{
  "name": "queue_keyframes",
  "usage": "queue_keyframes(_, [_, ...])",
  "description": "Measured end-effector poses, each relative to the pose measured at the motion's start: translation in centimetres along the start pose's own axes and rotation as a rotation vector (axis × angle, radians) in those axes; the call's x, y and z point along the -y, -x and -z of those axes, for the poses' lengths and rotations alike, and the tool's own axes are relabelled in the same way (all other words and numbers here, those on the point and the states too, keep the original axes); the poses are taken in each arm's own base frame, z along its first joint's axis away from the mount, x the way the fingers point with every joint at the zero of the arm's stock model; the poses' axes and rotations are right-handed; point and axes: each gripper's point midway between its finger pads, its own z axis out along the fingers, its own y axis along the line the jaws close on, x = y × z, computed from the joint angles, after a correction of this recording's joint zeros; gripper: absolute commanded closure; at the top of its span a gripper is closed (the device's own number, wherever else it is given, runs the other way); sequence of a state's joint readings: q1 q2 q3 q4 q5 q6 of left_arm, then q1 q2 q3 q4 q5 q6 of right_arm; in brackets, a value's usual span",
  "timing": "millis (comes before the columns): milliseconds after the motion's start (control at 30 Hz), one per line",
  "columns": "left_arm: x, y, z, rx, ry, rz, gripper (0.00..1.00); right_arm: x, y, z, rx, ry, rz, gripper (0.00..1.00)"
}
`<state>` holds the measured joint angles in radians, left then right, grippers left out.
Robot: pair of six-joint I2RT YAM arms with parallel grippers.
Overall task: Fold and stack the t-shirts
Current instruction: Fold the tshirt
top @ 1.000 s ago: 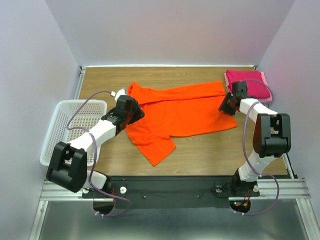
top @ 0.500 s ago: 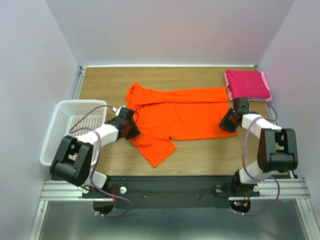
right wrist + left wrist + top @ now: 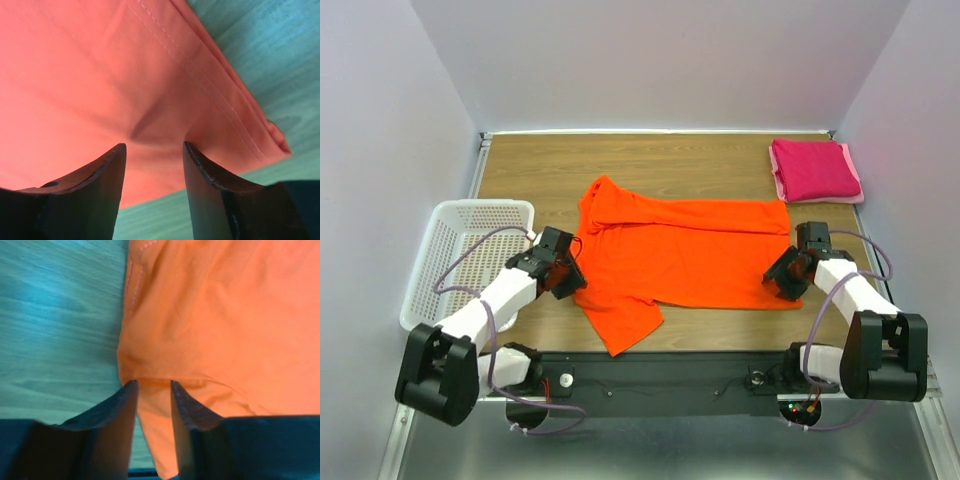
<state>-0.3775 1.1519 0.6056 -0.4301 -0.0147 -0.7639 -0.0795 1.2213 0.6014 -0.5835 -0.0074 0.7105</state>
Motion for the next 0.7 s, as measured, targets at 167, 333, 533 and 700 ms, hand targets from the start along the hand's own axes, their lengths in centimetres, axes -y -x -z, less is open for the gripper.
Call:
queue_keyframes(167, [2.1,2.9,2.5,0.089,-0.063,-0.021,0.36,-1.9,2.5,2.3,0.047,0.031,0.041,0.42])
queue_keyframes(333, [7.3,11.8,4.4,0.290,-0.175,-0.011,0.28,-6.9,9.4,4.8,0.217,0.109,0.070,0.43])
queue_keyframes(533, [10.2,19.3,0.3,0.357,-0.152,-0.052,0.27,-9.0,12.5,2.3,0.233,0.085,0.085,0.43])
queue_keyframes(700, [13.9,22.6,-3.8,0.345,-0.197,-0.153,0.27,-9.9,13.4,-0.1,0.206,0.070,0.100,0.44])
